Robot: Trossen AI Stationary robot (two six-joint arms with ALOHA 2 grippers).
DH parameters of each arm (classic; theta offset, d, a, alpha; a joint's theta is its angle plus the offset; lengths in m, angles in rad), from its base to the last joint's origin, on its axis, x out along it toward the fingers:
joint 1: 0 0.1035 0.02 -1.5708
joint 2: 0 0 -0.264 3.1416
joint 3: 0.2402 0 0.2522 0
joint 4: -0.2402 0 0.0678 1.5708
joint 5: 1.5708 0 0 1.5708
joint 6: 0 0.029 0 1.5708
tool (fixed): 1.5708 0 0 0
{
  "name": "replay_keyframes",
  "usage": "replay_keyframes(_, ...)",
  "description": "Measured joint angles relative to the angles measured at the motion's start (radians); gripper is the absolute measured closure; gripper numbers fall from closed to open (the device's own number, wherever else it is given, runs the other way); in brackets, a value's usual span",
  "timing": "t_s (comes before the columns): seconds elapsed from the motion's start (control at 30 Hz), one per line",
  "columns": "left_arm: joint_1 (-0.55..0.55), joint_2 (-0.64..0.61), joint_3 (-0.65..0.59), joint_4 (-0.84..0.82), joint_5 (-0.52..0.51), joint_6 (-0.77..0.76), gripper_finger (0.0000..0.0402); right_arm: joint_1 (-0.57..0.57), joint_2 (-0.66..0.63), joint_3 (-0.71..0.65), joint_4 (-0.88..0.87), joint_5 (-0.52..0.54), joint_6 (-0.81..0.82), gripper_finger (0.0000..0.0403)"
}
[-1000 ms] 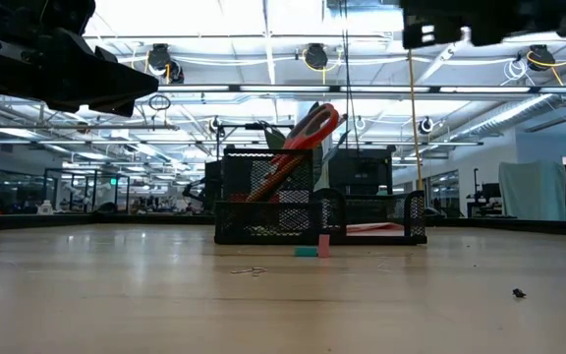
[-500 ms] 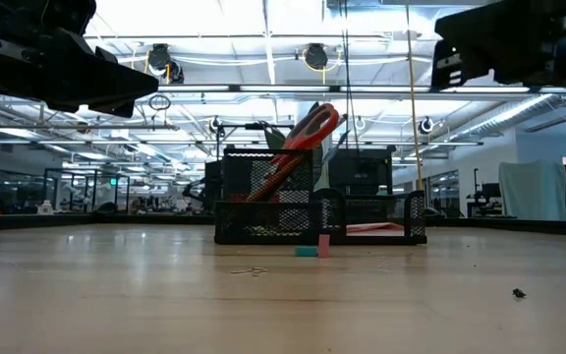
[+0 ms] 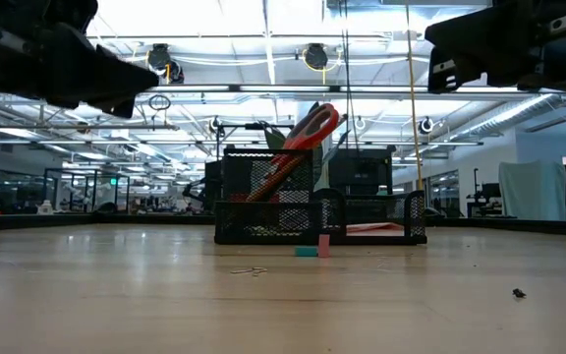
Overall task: Pick and place office supplies into organizer
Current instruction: Put the pink binder clip into the desk organizer
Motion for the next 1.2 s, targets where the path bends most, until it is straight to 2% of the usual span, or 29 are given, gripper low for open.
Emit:
replay_keyframes(0.13, 0.000, 0.000, 0.009, 0.067, 0.000, -0.024, 0.0376, 0.000, 0.000, 0.000, 0.001, 0.001, 0.013, 0.0403)
replay_keyframes(0.2, -0.004, 0.000, 0.042, 0.029, 0.000, -0.038, 0.0376, 0.000, 0.000, 0.000, 0.001, 0.002, 0.017, 0.0403)
replay_keyframes(0.27, -0.016, 0.000, 0.116, -0.140, 0.001, -0.022, 0.0376, 0.000, 0.000, 0.000, 0.001, 0.016, 0.016, 0.0403)
replay_keyframes(0.4, -0.041, 0.026, 0.360, -0.666, -0.065, -0.098, 0.0376, 0.000, 0.000, 0.000, 0.001, 0.055, 0.005, 0.0402)
replay_keyframes(0.5, -0.054, 0.087, 0.500, -0.802, -0.106, -0.124, 0.0376, -0.004, 0.000, 0.000, 0.001, 0.058, 0.005, 0.0402)
replay_keyframes(0.7, -0.073, 0.237, 0.606, -0.720, -0.047, -0.035, 0.0376, -0.004, 0.000, 0.000, 0.000, 0.058, 0.032, 0.0401)
replay_keyframes(0.8, -0.050, 0.313, 0.630, -0.660, -0.042, -0.037, 0.0376, -0.004, 0.000, 0.000, -0.001, 0.057, 0.033, 0.0400)
replay_keyframes(0.93, 0.003, 0.390, 0.666, -0.666, 0.001, -0.038, 0.0373, -0.004, 0.000, 0.000, -0.008, 0.056, 0.043, 0.0402)
replay_keyframes(1.2, 0.087, 0.488, 0.714, -0.576, 0.172, -0.075, 0.0316, -0.004, 0.000, 0.000, -0.015, 0.058, 0.031, 0.0400)
